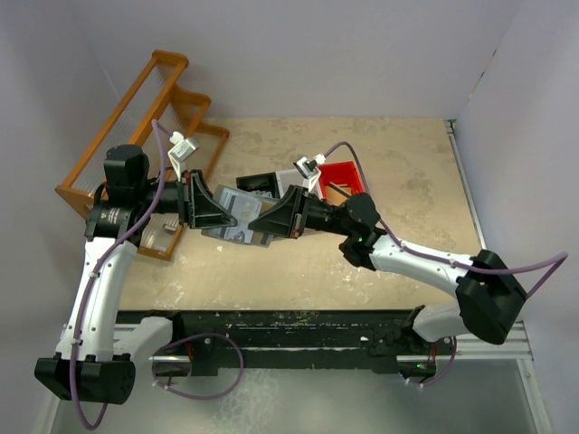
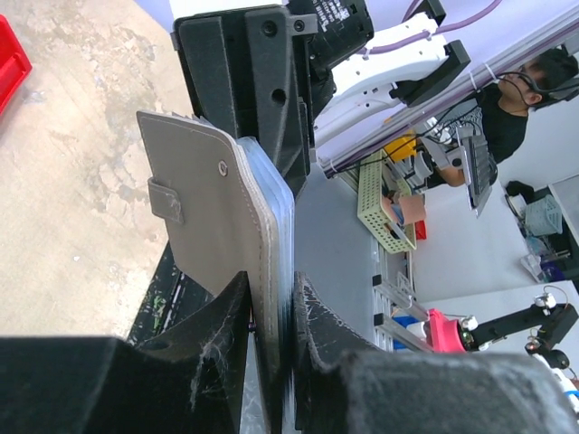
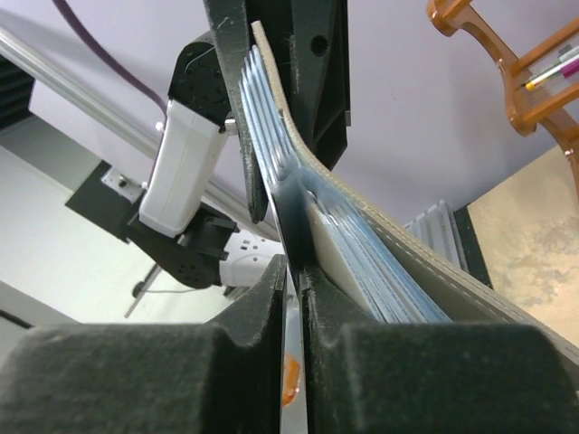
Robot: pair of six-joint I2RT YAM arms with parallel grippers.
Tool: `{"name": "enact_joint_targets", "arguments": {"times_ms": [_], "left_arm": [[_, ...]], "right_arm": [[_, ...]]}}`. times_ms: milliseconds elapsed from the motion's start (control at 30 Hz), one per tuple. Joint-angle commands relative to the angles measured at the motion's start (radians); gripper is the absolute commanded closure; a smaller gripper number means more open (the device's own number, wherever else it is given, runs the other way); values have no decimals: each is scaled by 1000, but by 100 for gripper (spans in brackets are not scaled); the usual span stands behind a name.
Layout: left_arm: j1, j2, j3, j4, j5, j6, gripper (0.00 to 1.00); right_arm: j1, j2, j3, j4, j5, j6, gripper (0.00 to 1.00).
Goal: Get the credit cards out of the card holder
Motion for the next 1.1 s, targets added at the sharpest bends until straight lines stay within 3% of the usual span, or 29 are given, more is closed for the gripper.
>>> {"name": "enact_joint_targets", "arguments": {"times_ms": [0,500,633,800,933,1067], "left_arm": [[-13,-23,14,41,75,-26,93],[-13,-24,37,58,81,-52,92],[-9,-19,56,42,43,-15,95],[-2,47,229,-268,-226,312,96],[-2,72,305,-352,-517,426,98],[-2,60,316,-356,-657,459,98]], "right_arm": [[-4,9,28,40,14,12,98],[-45,-130,-140,41,12,18,100],[-90,-202,-161,-86,-3,-24,100],[-201,-330,-184,-408,-17,-141,100],[-234,-381,-144,-695,30,-289,100],[-236,-313,-76,-831,89,-391,100]]}}
